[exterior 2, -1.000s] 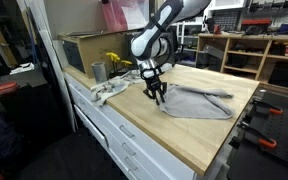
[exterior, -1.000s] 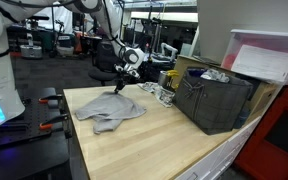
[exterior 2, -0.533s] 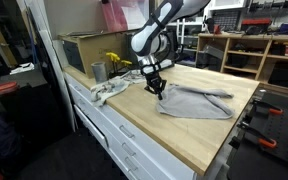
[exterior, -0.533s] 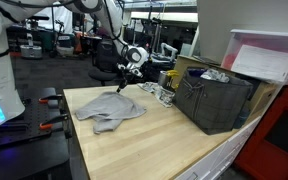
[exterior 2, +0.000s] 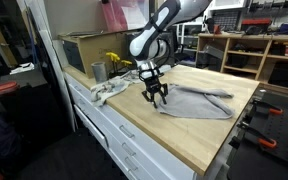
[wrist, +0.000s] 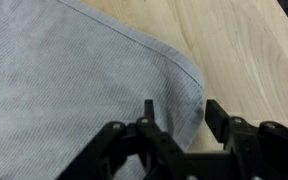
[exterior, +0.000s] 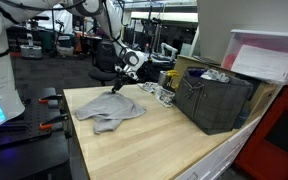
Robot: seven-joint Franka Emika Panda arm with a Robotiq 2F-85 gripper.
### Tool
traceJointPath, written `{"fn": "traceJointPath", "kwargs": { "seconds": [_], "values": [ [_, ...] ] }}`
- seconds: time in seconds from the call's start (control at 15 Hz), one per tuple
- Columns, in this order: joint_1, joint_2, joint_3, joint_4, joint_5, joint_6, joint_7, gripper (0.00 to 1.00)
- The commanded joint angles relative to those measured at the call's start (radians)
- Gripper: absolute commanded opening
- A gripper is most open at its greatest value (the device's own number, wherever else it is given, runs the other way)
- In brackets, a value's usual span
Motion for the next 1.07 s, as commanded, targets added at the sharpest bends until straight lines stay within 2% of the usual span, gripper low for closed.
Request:
{"fn": "traceJointPath", "kwargs": {
  "seconds": [0.0, 0.27, 0.53, 1.0],
  "values": [
    [-0.011, 0.004, -0.001, -0.012, 0.037, -0.005, 0.021, 0.31],
    [-0.011, 0.011, -0.008, -0.019, 0.046, 0.004, 0.024, 0.02],
    [0.004, 0.016, -0.009, 0.042, 0.024, -0.005, 0.016, 0.01],
    [0.029, 0.062, 0.002, 0.284, -0.002, -0.031, 0.009, 0.01]
  ]
}}
